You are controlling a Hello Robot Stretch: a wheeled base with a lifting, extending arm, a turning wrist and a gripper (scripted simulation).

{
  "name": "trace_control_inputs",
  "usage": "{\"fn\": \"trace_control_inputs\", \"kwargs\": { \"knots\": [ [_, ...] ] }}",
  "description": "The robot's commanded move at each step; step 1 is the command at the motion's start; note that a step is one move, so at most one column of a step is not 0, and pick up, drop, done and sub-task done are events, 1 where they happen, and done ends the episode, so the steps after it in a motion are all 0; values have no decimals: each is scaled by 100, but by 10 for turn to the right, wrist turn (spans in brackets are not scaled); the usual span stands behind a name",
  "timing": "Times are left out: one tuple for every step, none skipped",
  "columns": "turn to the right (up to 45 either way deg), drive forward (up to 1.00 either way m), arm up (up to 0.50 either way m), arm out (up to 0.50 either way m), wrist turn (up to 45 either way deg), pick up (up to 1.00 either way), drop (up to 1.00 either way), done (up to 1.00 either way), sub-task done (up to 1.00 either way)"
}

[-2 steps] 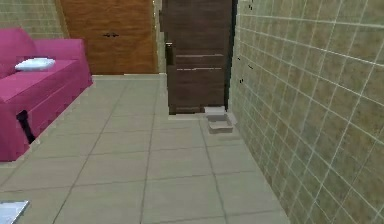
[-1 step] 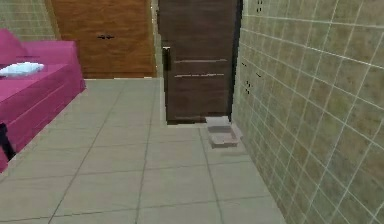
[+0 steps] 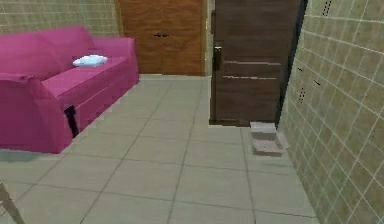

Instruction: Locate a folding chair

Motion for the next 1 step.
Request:
{"fn": "trace_control_inputs", "kwargs": {
  "knots": [
    [-30,0,0,0,0,0,0,0,0]
  ]
}}
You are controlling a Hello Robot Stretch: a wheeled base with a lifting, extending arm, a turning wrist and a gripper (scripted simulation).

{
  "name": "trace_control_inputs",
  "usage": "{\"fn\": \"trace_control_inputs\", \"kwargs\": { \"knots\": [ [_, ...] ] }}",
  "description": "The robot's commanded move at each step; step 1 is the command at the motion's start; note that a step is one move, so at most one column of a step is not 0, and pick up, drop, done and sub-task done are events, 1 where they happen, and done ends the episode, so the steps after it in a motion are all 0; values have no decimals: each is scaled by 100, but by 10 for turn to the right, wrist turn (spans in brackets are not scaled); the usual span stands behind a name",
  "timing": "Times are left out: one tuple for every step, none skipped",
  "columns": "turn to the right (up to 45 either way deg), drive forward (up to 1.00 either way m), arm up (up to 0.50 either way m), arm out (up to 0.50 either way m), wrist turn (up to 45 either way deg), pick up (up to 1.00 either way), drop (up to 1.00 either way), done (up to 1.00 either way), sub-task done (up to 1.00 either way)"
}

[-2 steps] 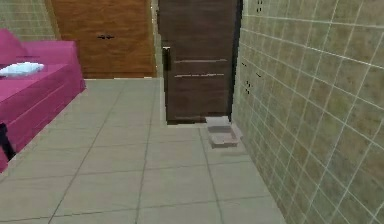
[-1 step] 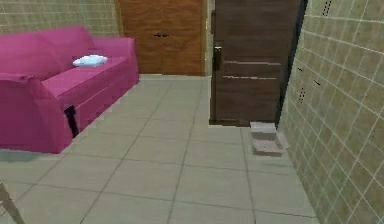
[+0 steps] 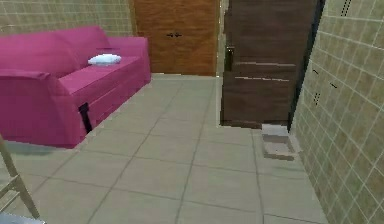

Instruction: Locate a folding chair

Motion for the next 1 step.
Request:
{"fn": "trace_control_inputs", "kwargs": {
  "knots": [
    [0,100,0,0,0,0,0,0,0]
  ]
}}
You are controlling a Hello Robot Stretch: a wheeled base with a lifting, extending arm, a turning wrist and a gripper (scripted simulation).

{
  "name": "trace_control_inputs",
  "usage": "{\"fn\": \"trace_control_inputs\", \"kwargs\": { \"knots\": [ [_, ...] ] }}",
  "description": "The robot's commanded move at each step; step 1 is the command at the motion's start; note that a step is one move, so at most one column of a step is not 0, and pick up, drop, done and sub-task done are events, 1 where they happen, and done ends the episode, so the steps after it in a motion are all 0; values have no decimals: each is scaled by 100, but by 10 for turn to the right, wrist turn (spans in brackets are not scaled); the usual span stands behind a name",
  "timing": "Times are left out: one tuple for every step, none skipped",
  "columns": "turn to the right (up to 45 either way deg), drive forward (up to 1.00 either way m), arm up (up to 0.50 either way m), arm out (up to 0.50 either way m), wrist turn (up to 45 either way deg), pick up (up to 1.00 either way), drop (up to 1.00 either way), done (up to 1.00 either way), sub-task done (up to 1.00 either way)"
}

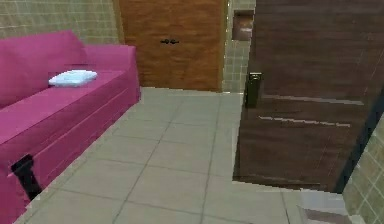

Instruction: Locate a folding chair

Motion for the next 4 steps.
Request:
{"fn": "trace_control_inputs", "kwargs": {
  "knots": [
    [0,100,0,0,0,0,0,0,0],
    [0,30,0,0,0,0,0,0,0],
    [-30,0,0,0,0,0,0,0,0],
    [-450,0,0,0,0,0,0,0,0]
  ]
}}
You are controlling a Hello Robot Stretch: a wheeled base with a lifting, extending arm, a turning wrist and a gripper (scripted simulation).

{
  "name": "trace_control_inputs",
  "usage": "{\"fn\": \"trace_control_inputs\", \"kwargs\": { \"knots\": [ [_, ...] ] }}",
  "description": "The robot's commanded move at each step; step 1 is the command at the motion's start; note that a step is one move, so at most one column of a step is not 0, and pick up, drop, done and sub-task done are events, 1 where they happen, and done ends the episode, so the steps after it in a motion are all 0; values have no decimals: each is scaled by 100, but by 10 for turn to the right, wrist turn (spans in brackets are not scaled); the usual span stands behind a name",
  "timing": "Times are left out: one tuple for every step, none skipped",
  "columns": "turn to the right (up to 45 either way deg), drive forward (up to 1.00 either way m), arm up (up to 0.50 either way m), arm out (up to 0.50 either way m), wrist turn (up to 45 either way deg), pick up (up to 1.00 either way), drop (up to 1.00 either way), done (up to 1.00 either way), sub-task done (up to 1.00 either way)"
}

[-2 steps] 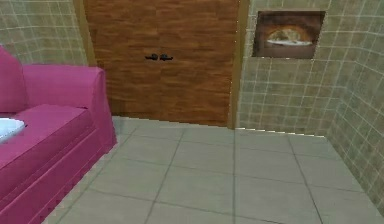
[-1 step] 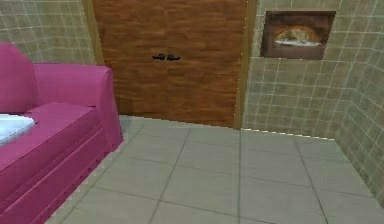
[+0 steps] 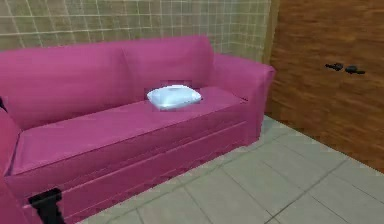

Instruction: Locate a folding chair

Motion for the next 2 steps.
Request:
{"fn": "trace_control_inputs", "kwargs": {
  "knots": [
    [-450,0,0,0,0,0,0,0,0],
    [-300,0,0,0,0,0,0,0,0]
  ]
}}
